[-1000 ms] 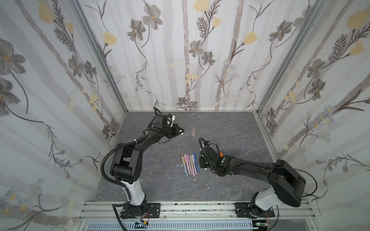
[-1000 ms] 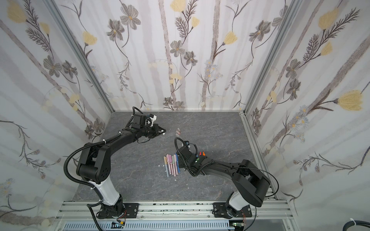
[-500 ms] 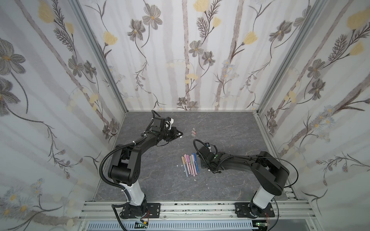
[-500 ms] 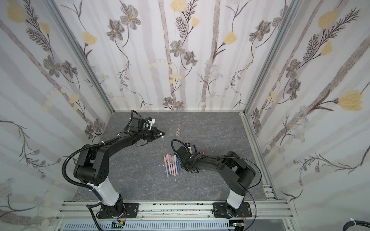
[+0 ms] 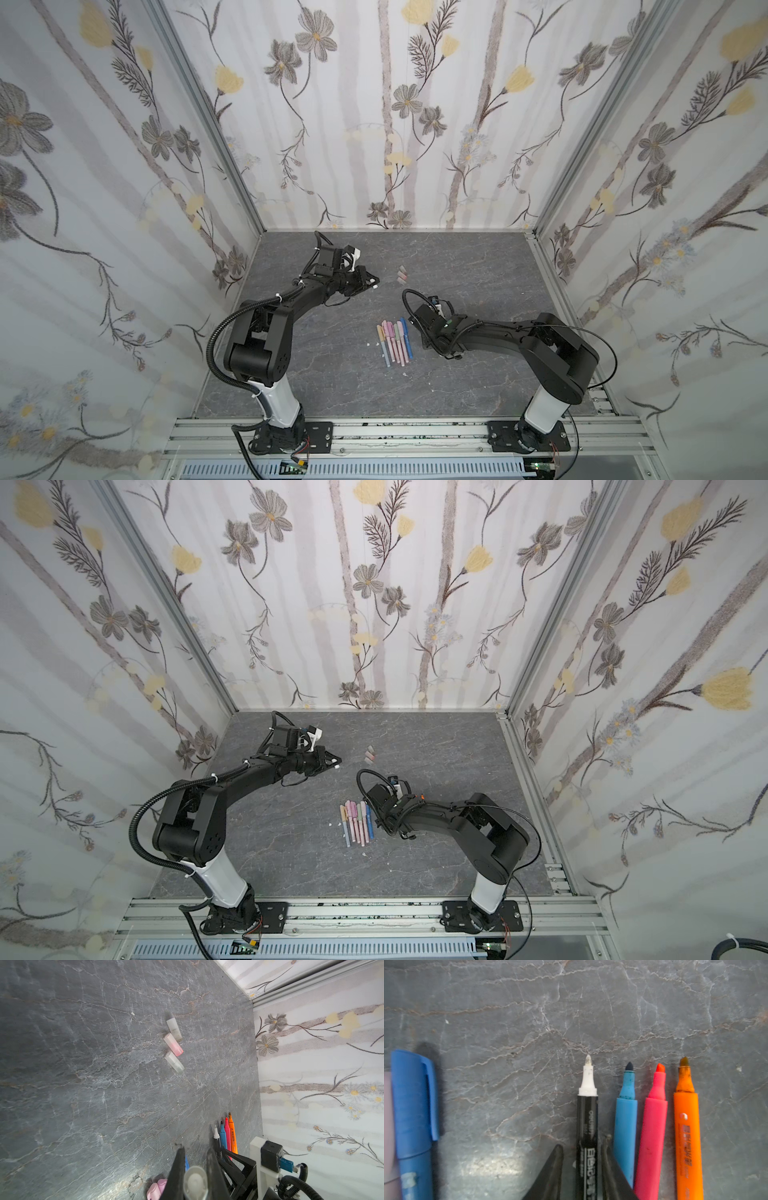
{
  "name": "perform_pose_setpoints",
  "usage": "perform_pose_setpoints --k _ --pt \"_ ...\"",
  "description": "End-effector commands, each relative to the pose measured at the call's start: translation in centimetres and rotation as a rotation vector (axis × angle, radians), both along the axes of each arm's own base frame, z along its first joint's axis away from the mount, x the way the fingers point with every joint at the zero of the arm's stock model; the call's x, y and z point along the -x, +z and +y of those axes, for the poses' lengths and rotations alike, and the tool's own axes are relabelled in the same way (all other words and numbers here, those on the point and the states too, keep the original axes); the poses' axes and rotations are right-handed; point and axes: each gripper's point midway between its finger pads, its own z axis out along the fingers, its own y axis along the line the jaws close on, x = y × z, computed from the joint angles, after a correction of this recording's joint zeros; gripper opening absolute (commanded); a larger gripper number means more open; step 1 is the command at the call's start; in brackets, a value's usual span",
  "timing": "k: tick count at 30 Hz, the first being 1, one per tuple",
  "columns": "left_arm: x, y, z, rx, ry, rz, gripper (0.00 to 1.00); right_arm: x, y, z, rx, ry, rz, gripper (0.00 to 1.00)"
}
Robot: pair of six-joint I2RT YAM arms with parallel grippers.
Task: Remove pen caps from pens
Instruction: Place the pen at the center of the table, then place the pen cap at the top-center of the table.
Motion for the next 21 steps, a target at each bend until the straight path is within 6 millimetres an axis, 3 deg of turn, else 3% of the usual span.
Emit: perform_pose_setpoints --k 1,6,8,12,19,21 --pt "-0.1 0.5 -0.3 0.014 -0.015 -0.035 0.0 -0.7 1.5 -0.5 0.031 -0.003 -0.045 0.32" --pt "0.5 -1.4 -1.2 0.008 -0.035 -0.004 0.0 -1.6 5.2 0.8 -0.062 0.05 -0.142 0.34" --pt "0.5 -2.3 -1.5 0.01 -0.036 0.011 0.0 -1.9 8.1 1.3 -0.122 0.058 -0.204 0.34" --pt "0.0 -4.3 -2.6 -0.002 -0.046 0.043 0.0 -1.9 11.4 1.9 -0.203 0.095 -0.266 0.36" --pt "-2.7 -5.4 -4.0 -0.003 0.002 0.046 0.0 -1.3 12.6 0.8 -0.234 0.076 -0.301 0.36" --pt "-3.6 -5.8 -4.2 -0.005 0.027 0.054 0.04 -1.2 12.5 0.4 -0.228 0.071 -0.303 0.36"
